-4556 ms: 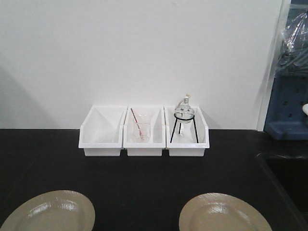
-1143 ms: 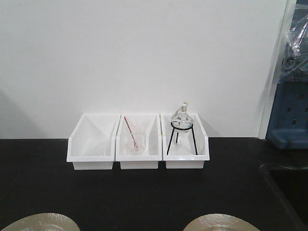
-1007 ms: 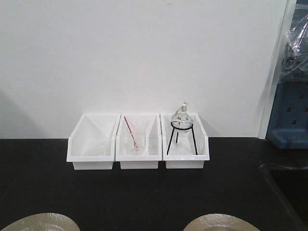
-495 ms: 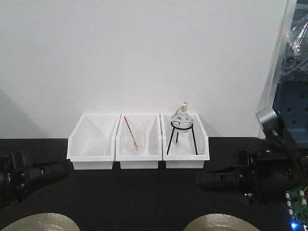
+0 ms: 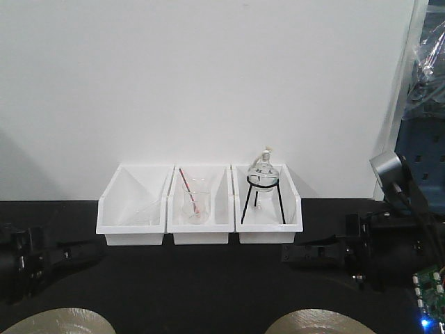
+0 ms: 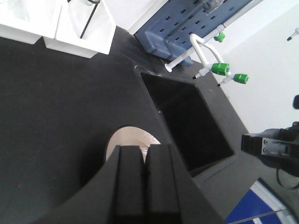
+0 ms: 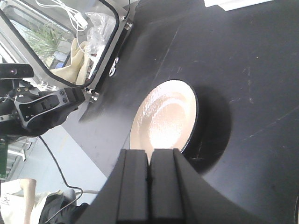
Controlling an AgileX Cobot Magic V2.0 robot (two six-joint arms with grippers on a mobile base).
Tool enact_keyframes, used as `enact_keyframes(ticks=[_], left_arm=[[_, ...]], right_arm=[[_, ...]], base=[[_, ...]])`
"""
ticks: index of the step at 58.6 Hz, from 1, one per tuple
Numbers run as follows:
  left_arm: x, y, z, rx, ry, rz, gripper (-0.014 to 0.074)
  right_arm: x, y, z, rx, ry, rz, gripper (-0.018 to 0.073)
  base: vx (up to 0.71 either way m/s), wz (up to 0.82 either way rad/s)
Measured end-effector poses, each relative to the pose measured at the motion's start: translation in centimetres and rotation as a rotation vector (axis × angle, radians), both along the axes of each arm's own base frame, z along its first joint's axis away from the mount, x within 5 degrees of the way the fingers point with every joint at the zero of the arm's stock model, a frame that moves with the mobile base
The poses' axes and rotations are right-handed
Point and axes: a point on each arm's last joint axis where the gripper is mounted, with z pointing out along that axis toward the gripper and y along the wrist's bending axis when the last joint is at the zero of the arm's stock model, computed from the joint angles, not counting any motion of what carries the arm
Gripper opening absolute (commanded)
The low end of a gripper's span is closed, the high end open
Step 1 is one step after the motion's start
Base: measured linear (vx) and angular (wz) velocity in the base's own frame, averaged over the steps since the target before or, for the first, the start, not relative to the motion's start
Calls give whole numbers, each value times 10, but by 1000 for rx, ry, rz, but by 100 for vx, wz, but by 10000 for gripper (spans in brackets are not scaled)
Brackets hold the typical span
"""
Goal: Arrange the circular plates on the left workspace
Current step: 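Lower the left gripper onto the rim of the nearer tan plate and grasp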
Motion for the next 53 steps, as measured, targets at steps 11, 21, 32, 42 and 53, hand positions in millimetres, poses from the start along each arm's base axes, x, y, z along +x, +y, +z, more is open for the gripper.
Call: enact_keyframes(ticks=[11,21,32,42,53], left_arm=[[1,1,0,39,-44,-5,299],[3,3,0,50,-50,30,532],[5,6,-3,96,-57,56,613],[7,19,-8,161,-39,101,603],[7,66,-18,269,46,224,572]], right_arm=[[1,0,0,-2,-3,-10,80],[1,-1,0,-15,-29,-4,238],[2,-1,0,-32,-67,5,529],[3,-2,-1,-43,-73,-4,647],[3,-3,-3,-72,-78,-6,624]], base=[[0,0],[0,0],[0,0],[0,0],[0,0]])
